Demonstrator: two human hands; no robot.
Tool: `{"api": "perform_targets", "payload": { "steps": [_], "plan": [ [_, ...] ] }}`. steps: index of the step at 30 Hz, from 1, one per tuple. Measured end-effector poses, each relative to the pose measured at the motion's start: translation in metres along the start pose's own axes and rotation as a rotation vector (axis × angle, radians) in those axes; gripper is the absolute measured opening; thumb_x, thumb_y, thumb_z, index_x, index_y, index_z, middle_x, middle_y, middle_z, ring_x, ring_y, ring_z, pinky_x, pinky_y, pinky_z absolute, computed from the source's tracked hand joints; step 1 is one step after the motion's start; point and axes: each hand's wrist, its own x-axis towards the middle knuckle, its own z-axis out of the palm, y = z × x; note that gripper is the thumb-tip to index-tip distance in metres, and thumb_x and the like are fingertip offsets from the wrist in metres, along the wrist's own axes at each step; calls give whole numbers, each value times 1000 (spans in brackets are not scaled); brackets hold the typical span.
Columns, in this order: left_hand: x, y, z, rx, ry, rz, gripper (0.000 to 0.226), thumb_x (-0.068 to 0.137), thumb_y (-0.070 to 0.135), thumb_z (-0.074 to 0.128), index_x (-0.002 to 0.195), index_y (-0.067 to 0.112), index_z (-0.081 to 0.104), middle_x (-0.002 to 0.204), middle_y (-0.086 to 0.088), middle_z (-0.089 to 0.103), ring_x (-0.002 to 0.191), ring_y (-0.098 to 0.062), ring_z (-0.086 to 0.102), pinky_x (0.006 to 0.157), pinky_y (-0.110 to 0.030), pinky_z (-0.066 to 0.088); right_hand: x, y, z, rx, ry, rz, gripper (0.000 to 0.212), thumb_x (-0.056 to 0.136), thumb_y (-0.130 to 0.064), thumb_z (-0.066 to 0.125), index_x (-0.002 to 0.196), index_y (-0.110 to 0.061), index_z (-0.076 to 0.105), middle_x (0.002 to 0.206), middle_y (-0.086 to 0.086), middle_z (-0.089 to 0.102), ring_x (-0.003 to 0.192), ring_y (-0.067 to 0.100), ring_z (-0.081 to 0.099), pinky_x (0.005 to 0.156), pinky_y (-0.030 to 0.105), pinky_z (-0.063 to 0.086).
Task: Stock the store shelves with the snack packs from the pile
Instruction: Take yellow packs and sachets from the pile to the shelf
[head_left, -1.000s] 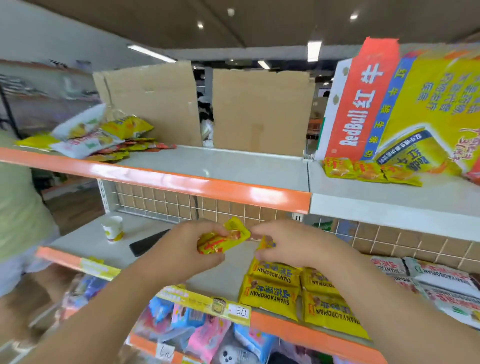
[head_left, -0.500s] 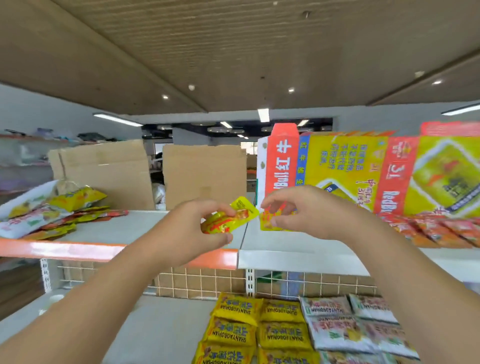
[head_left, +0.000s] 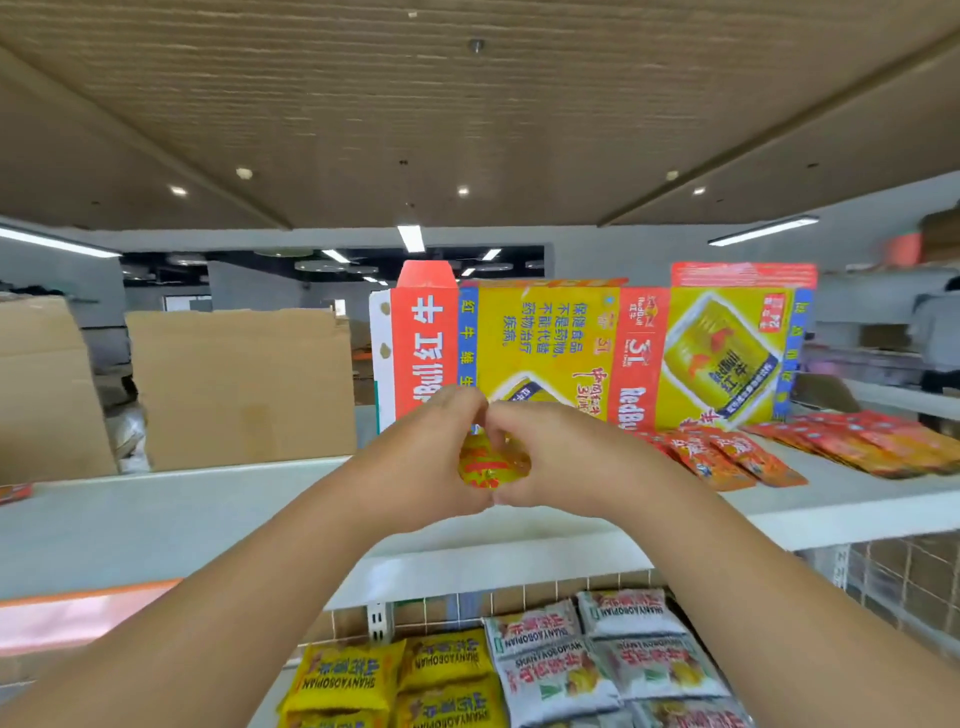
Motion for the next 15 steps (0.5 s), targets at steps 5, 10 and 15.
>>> {"api": "perform_targets", "payload": {
  "steps": [5, 10, 15],
  "plan": [
    [14, -10, 26, -45, -26, 69, 59, 65, 41, 88, 105, 39, 44, 105, 14, 49, 92, -7, 55, 76, -30, 51, -1, 22, 11, -69, -15, 65, 37, 77, -34, 81, 94, -27, 49, 87, -11, 54, 73, 9, 50, 57, 28, 38],
    [23, -37, 32, 9, -87, 78, 58, 70, 41, 83, 113, 37, 44, 101, 16, 51, 88, -11, 56, 74, -29, 50, 10, 38, 26, -102, -18, 120, 36, 75, -31, 79, 96, -27, 50, 92, -11, 52, 83, 15, 48, 69, 33, 44],
    [32, -102, 16, 19, -98, 37, 41, 81, 38, 76, 114, 39, 51, 108, 19, 58, 95, -7, 57, 79, -27, 49, 16, 59, 33, -19, 14, 334, 32, 78, -31, 78, 94, -31, 50, 97, -8, 56, 69, 9, 51, 66, 27, 45]
  ]
}}
